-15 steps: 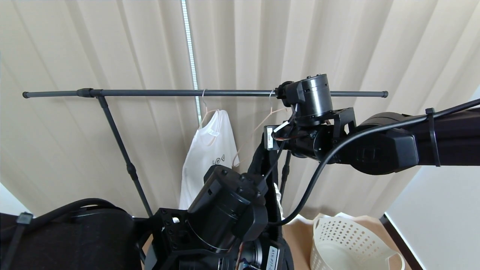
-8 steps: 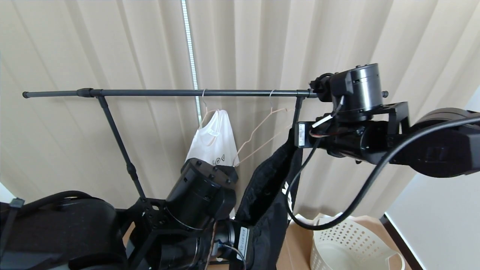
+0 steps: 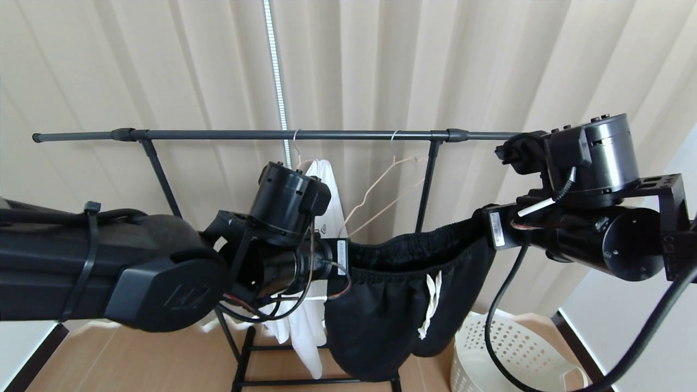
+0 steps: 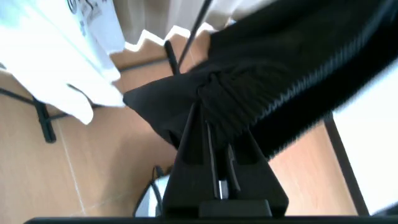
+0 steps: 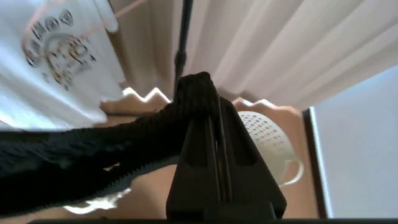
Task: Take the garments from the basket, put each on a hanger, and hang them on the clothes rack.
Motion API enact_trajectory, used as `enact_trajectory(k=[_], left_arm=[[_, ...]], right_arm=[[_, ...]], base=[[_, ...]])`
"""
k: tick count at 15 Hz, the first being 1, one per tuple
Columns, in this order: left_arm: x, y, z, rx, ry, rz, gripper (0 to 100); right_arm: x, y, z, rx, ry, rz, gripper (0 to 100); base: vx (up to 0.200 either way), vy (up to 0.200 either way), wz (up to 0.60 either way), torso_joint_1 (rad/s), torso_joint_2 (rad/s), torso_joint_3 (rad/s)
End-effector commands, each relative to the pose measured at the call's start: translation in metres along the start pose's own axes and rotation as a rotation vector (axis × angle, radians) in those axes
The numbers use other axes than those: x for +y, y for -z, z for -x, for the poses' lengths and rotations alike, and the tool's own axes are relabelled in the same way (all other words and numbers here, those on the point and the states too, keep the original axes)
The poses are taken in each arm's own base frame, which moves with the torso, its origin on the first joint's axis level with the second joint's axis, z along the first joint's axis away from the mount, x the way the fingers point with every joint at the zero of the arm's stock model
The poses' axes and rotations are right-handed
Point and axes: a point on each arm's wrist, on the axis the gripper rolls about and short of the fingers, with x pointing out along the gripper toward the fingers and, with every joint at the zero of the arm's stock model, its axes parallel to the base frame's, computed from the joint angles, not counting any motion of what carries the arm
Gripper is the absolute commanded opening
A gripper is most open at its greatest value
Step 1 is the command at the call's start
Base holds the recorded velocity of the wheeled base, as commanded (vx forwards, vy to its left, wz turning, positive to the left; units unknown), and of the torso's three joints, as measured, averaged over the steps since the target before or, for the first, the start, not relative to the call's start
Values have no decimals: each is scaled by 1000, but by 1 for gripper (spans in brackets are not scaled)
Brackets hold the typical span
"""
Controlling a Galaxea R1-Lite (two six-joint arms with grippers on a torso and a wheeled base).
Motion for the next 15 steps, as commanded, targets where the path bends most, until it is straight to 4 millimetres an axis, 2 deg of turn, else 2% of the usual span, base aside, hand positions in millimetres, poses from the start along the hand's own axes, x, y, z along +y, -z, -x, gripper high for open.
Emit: enact_trajectory(k=[1,3,5,8,15], left_arm=[[-2,-12,-18,-26,-15,14,0],[-10,-28,-22,-76,-3,21,0],[-11,-33,-23,-87,-2,18,0],[-11,-37,-21,-111,-14,25,0],[-17,-46,-15,-152,-5,31,0]], right_arm=[[-4,4,11,-1,-11,23,0],[-2,11,18,54,-21,83,0],[-4,15,22,87,-17,110,0],[-8,22,26,140,-10,172,0],[-7,32,22,174,-10,217,0]], base=[[0,0,0,0,0,0],[0,0,0,0,0,0],[0,0,0,0,0,0],[0,0,0,0,0,0],[0,0,0,0,0,0]])
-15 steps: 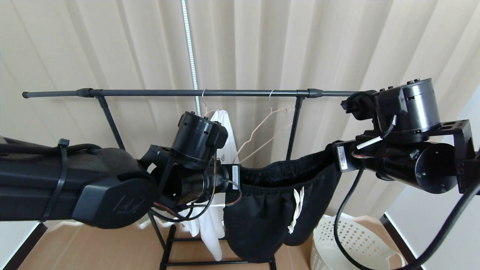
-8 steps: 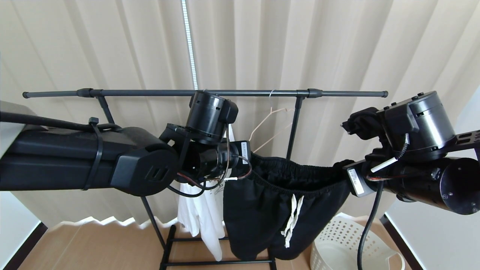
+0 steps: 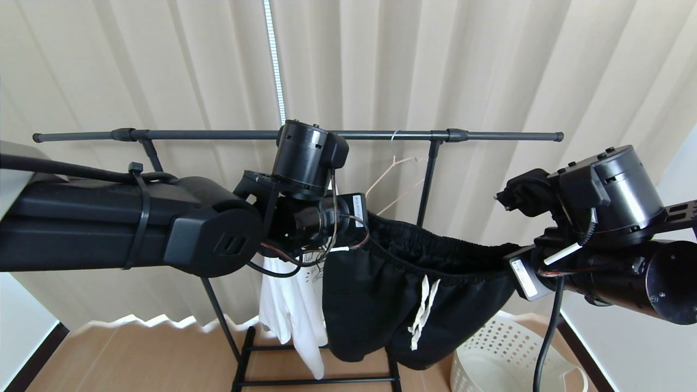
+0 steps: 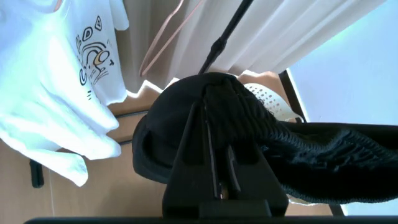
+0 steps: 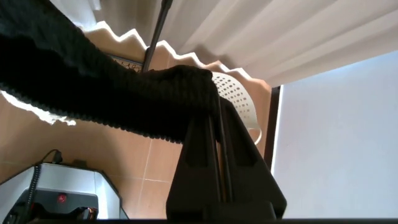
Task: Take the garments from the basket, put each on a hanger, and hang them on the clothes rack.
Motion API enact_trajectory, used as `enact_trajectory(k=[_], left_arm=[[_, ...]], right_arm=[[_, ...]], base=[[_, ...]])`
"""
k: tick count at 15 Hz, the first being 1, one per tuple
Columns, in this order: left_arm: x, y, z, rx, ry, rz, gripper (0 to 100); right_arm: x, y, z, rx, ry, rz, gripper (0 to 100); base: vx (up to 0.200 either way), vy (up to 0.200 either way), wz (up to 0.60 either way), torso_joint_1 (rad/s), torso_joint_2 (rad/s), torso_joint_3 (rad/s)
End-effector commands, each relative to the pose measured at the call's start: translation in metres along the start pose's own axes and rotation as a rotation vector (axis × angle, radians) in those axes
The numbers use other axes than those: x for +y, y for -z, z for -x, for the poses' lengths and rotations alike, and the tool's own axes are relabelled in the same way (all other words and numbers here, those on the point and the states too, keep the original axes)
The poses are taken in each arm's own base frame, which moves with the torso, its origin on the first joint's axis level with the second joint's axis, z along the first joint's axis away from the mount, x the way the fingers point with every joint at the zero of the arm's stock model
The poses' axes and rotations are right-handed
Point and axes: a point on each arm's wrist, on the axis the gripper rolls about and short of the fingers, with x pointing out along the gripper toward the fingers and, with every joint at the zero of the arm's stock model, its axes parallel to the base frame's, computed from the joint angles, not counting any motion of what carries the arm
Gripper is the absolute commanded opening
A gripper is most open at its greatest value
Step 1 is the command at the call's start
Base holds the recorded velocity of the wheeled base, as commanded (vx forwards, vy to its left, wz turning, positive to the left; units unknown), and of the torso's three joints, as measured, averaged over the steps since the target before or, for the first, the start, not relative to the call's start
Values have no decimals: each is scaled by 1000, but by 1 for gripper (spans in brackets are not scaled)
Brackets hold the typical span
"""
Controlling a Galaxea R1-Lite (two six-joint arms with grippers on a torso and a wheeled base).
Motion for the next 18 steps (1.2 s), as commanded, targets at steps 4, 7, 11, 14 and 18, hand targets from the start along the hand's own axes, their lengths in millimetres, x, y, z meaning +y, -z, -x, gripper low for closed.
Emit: enact_trajectory(k=[4,7,11,14,18], left_arm=[[-8,-13,5,-43,27,10,0],[-9,-16,6,-51,31,13,0],[-11,-21,8,-70,40,18,0],[-18,-24,10,-83,58,18,0],[-20,-23,11,-79,64,14,0]], right_arm=[[11,16,-8,49,-24,107,0],[13,17,-9,54,-26,118,0],[13,20,-10,68,-50,134,100],[14,31,-7,88,-198,229,100],[18,33,-4,61,-429,219,100]], base=[[0,0,0,0,0,0],[0,0,0,0,0,0],[0,0,0,0,0,0],[0,0,0,0,0,0],[0,0,0,0,0,0]])
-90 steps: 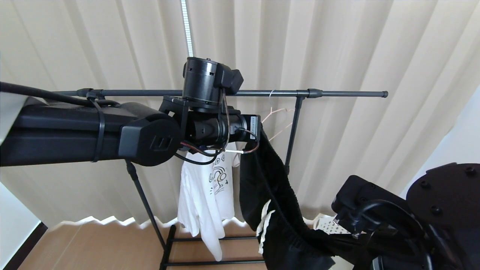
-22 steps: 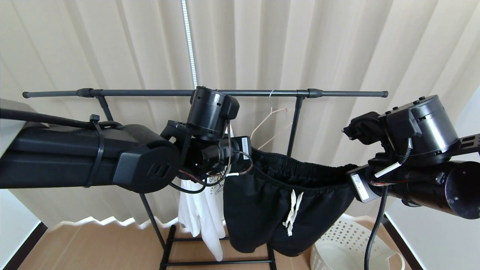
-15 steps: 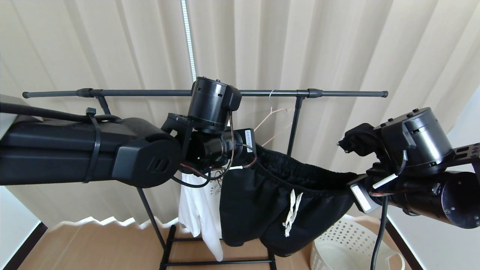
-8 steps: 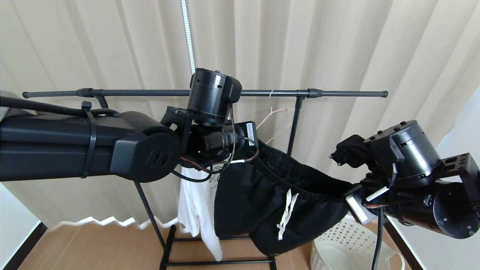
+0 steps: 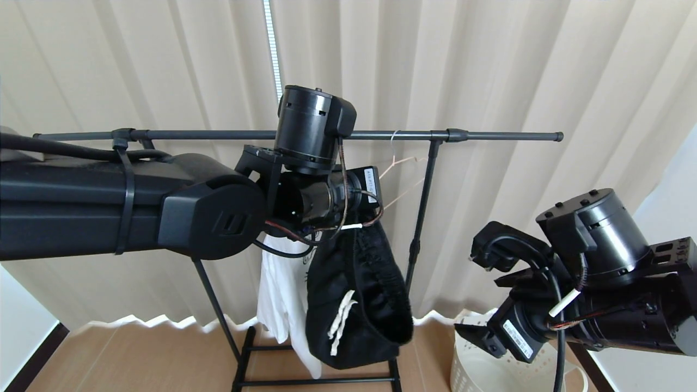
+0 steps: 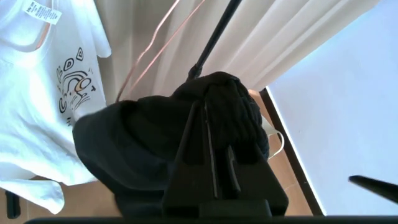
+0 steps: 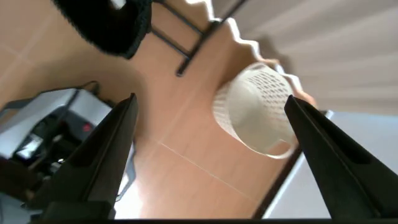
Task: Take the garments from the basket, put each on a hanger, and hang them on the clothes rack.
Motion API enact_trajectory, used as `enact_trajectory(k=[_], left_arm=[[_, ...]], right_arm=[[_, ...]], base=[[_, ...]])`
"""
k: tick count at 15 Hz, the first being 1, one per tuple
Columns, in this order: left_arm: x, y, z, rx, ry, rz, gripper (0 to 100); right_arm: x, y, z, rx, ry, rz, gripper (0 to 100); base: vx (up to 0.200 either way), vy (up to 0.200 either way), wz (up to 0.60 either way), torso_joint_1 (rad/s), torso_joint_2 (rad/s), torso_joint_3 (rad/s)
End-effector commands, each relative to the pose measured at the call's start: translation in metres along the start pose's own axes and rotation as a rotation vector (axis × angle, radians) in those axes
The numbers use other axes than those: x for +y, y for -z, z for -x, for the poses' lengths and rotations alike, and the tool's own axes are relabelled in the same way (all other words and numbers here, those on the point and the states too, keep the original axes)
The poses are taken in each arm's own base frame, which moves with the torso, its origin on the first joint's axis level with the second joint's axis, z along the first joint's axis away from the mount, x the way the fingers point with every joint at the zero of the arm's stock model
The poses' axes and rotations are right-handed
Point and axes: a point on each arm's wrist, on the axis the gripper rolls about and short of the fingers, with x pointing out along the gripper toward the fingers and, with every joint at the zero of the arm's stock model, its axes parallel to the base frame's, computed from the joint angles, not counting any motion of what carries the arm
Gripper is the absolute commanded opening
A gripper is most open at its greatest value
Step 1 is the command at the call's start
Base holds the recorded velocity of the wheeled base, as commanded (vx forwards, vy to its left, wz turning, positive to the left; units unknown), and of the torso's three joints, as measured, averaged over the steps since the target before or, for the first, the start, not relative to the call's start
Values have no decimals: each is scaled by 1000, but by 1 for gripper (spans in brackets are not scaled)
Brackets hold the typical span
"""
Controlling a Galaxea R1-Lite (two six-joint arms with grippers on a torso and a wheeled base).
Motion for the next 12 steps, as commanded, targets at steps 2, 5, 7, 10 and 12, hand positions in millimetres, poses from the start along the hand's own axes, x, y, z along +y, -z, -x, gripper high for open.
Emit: enact_trajectory(k=[2,5,7,10,12], left_arm=[[-1,1,1,2,0,-3,0],[-1,0,3,-1,4,-2,0],[-4,2,4,3,13,-14,0],[-8,1,5,-4,25,-43,0],[-12,2,7,-2,36,-51,0]], right_arm=[[6,4,-8,-143,-138,-11,100],[12,5,-21,-266,-222,-15,100],[17,6,-50,-309,-218,-34,100],[15,6,-58,-304,-207,-40,100],[12,7,-62,-294,-197,-46,100]], base=[[0,0,0,0,0,0],[0,0,0,0,0,0],[0,0,0,0,0,0],[0,0,0,0,0,0],[0,0,0,0,0,0]])
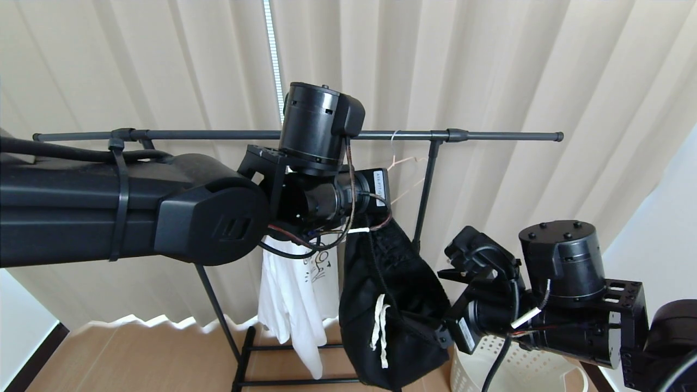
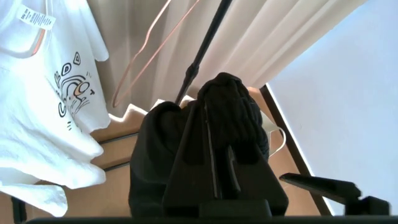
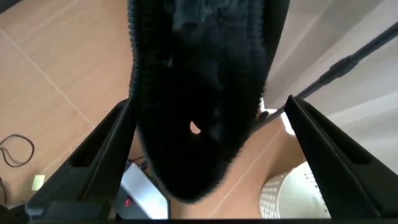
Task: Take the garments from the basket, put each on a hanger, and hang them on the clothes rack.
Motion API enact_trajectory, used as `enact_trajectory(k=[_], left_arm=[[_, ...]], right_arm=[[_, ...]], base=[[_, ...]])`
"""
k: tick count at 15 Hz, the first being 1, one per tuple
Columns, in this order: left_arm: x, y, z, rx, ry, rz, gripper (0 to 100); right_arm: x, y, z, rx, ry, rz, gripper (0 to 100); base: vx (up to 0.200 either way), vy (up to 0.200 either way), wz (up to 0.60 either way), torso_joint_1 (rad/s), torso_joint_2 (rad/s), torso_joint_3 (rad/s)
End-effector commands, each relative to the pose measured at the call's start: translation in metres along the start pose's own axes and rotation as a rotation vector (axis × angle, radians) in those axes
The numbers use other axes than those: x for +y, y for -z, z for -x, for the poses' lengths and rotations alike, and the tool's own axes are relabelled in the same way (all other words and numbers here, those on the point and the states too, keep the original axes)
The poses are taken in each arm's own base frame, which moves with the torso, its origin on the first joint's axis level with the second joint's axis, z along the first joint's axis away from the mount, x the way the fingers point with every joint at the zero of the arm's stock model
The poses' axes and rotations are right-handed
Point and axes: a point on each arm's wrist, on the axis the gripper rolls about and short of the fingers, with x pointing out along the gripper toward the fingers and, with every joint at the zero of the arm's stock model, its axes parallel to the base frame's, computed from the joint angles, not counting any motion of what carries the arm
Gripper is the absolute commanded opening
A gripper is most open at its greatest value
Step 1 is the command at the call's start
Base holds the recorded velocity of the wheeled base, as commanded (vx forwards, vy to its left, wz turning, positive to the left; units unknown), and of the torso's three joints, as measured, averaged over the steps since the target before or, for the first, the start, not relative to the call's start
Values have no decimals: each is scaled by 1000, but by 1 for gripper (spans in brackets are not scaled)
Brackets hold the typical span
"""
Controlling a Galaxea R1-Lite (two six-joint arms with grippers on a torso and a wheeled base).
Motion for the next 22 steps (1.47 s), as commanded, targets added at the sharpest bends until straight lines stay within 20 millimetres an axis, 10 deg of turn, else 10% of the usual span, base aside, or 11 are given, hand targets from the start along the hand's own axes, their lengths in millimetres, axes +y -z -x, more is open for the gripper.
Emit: enact_trajectory(k=[1,12,13,22], left_arm=[[-4,1,2,1,10,-5,0],[-8,0,8,-6,27,-22,0],[-8,1,8,-4,26,-22,0],[0,21,5,72,7,-68,0]], right_arm=[[-2,6,-9,34,4,-7,100],[-11,14,-25,62,26,-24,100],[-13,14,-25,63,32,-28,0],[-75,-2,-3,-31,227,-106,0]], base=[[0,0,0,0,0,0],[0,0,0,0,0,0],[0,0,0,0,0,0],[0,0,0,0,0,0]])
